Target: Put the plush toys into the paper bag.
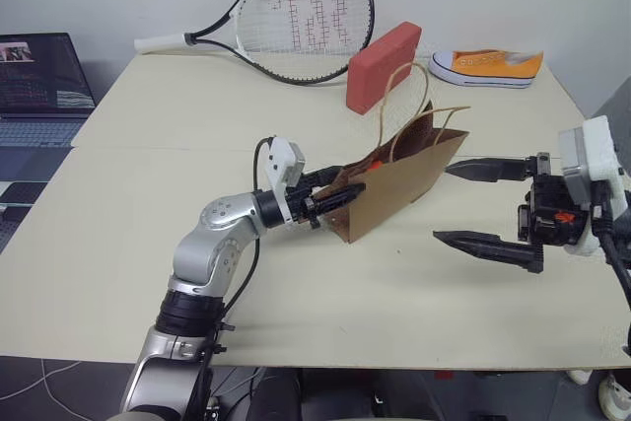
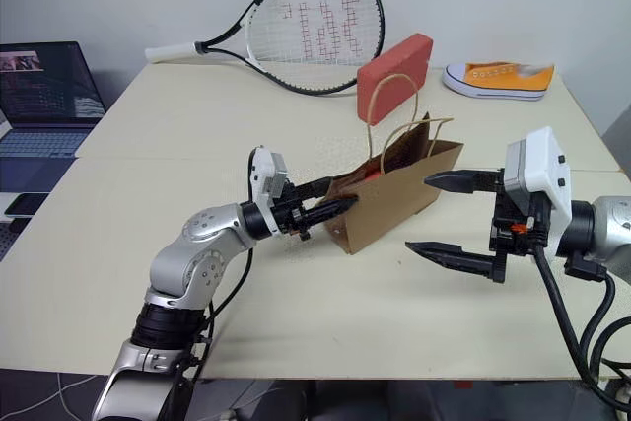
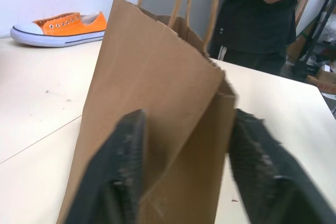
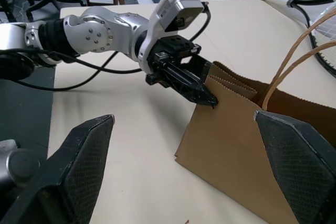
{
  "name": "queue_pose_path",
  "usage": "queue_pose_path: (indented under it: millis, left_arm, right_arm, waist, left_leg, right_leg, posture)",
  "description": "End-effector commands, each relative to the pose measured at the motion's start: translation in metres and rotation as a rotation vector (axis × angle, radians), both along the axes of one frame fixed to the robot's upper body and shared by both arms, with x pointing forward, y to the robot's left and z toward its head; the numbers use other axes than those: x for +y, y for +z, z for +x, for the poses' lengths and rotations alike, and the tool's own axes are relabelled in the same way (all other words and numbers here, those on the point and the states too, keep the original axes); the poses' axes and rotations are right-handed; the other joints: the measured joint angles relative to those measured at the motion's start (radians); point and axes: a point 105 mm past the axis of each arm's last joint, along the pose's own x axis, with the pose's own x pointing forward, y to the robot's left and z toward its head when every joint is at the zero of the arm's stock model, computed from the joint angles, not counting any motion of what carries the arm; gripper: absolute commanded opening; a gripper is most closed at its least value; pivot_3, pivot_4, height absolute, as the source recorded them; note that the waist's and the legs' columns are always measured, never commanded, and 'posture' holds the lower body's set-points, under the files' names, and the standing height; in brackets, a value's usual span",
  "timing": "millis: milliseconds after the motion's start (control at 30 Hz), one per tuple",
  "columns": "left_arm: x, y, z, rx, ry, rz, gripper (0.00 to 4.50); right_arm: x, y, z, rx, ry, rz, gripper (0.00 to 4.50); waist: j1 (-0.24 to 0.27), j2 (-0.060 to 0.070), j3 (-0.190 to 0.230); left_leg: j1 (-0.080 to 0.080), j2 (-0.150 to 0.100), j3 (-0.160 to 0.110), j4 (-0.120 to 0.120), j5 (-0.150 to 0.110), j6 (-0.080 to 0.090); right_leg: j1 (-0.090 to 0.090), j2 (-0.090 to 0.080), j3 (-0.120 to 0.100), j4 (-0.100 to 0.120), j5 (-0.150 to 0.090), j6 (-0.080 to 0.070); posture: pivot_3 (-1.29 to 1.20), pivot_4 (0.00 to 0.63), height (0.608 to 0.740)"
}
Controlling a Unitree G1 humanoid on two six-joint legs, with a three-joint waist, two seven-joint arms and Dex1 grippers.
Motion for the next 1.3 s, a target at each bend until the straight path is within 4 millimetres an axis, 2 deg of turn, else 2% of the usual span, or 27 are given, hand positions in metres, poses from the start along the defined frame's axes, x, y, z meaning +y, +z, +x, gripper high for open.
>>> queue_pose_path:
  millis: [33,167,367,500,633,833,933,1100,1167,1200,1300]
  left_arm:
    - [-0.001,0.007,0.001,-0.052,-0.005,-0.005,1.21]
    - [0.002,0.007,0.007,-0.061,0.014,-0.006,0.02]
    - [0.008,0.014,0.011,-0.054,-0.024,-0.030,0.02]
    - [0.012,0.028,0.005,-0.001,-0.158,-0.076,0.02]
    - [0.011,0.036,-0.003,0.045,-0.332,-0.037,0.02]
    - [0.010,0.020,0.000,0.052,-0.461,0.109,0.02]
    - [0.010,0.012,0.006,0.055,-0.483,0.159,0.02]
    - [0.011,0.005,0.020,0.022,-0.462,0.219,0.02]
    - [0.014,0.000,0.018,0.067,-0.494,0.257,0.02]
    - [0.015,0.000,0.020,0.074,-0.486,0.266,0.43]
    - [0.019,0.002,0.023,0.052,-0.469,0.283,1.22]
  right_arm:
    - [0.002,0.004,-0.002,-0.050,0.005,-0.005,4.50]
    - [0.002,0.007,-0.001,-0.080,-0.003,0.020,4.50]
    - [-0.002,0.005,0.001,-0.091,-0.035,0.009,4.50]
    - [-0.012,0.002,-0.007,-0.069,-0.063,-0.035,4.50]
    - [-0.028,0.002,-0.024,0.001,-0.121,-0.056,4.50]
    - [-0.047,-0.005,-0.046,0.080,-0.216,-0.113,4.50]
    - [-0.051,-0.007,-0.049,0.071,-0.260,-0.122,4.50]
    - [-0.048,-0.010,-0.048,0.048,-0.268,-0.117,4.50]
    - [-0.047,-0.009,-0.046,0.034,-0.263,-0.111,4.50]
    - [-0.046,-0.009,-0.046,0.033,-0.259,-0.110,4.50]
    - [-0.045,-0.009,-0.044,0.033,-0.248,-0.107,4.50]
  waist:
    - [0.000,0.000,0.000]
    - [0.000,0.000,0.000]
    - [0.000,0.000,0.000]
    - [0.000,0.000,0.000]
    - [0.003,0.000,0.000]
    - [0.004,0.000,0.000]
    - [0.000,-0.001,0.000]
    - [0.000,-0.001,0.000]
    - [0.001,-0.001,0.000]
    - [0.001,-0.001,0.000]
    - [0.000,-0.001,0.000]
  left_leg:
    - [0.000,0.000,0.000,0.000,0.000,0.000]
    - [0.000,0.000,0.000,0.000,0.000,0.000]
    - [0.000,0.000,0.000,0.000,0.000,0.000]
    - [0.000,0.000,0.000,0.000,0.000,0.000]
    - [-0.001,0.000,0.000,0.000,0.000,0.000]
    - [0.000,0.000,0.000,0.001,0.000,0.000]
    - [0.000,0.000,0.000,0.002,0.000,0.000]
    - [-0.002,0.000,0.001,0.006,0.000,0.000]
    - [-0.002,0.000,0.001,0.007,0.000,0.000]
    - [-0.002,0.000,0.001,0.008,0.000,0.000]
    - [-0.002,0.000,0.001,0.008,0.000,0.000]
  right_leg:
    - [0.000,0.000,0.000,0.000,0.000,0.000]
    - [0.000,0.000,0.000,0.000,0.000,0.000]
    - [0.000,0.000,0.000,0.000,0.000,0.000]
    - [0.000,0.000,0.000,0.000,0.000,0.000]
    - [0.000,0.000,0.000,0.000,0.000,0.000]
    - [0.001,0.000,0.000,0.000,-0.003,-0.005]
    - [0.001,0.000,0.000,0.000,-0.003,-0.005]
    - [0.001,0.000,0.000,0.000,-0.003,-0.006]
    - [0.001,0.000,0.000,-0.001,-0.003,-0.006]
    - [0.001,0.000,0.000,-0.001,-0.003,-0.006]
    - [0.001,0.000,0.001,0.000,-0.003,-0.005]
  posture:
    - [0.00,0.150,0.740]
    - [0.00,0.150,0.740]
    - [0.00,0.150,0.740]
    - [0.00,0.150,0.740]
    - [0.00,0.150,0.740]
    - [0.00,0.150,0.740]
    - [0.00,0.150,0.740]
    - [0.00,0.150,0.740]
    - [0.00,0.150,0.740]
    - [0.00,0.150,0.740]
    - [0.00,0.150,0.740]
